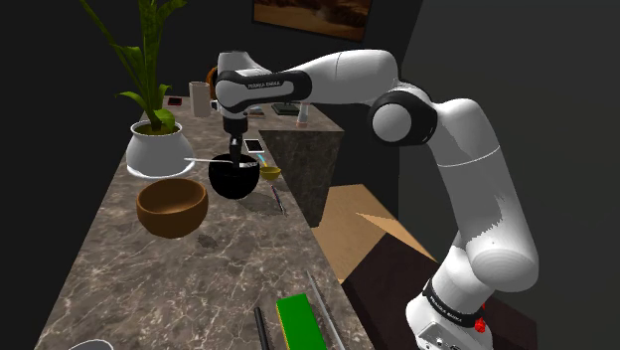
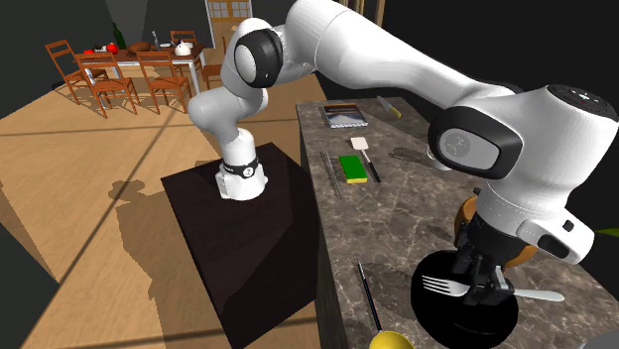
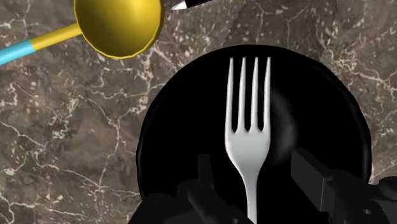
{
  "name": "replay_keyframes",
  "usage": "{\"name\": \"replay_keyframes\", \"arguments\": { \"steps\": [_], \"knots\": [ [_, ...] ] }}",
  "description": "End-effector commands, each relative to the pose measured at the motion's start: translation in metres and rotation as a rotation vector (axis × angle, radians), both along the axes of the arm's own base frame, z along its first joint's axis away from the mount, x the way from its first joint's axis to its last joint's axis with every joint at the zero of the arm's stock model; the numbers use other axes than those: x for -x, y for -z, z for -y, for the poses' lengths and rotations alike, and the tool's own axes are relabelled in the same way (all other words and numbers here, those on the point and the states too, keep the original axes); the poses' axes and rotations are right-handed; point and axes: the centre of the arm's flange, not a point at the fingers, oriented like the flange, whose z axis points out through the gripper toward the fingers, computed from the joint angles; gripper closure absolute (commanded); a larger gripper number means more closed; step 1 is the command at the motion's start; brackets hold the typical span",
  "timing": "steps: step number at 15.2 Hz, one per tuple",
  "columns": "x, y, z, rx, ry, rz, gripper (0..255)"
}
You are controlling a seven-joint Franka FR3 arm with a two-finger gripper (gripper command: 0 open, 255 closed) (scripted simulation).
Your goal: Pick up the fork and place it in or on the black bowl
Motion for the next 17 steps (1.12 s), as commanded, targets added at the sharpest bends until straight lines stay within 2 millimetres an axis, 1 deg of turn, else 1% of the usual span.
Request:
{"name": "replay_keyframes", "arguments": {
  "steps": [1,5,8,9,17],
  "knots": [
    [0.0,0.0,0.0,0.0,0.0,0.0,0],
    [0.0,0.0,0.0,0.0,0.0,0.0,0],
    [-0.001,-0.04,-0.002,0.0,0.0,0.0,0],
    [-0.001,-0.05,-0.002,0.0,0.0,0.0,0],
    [-0.001,-0.05,-0.002,0.0,0.0,0.0,0]
  ]
}}
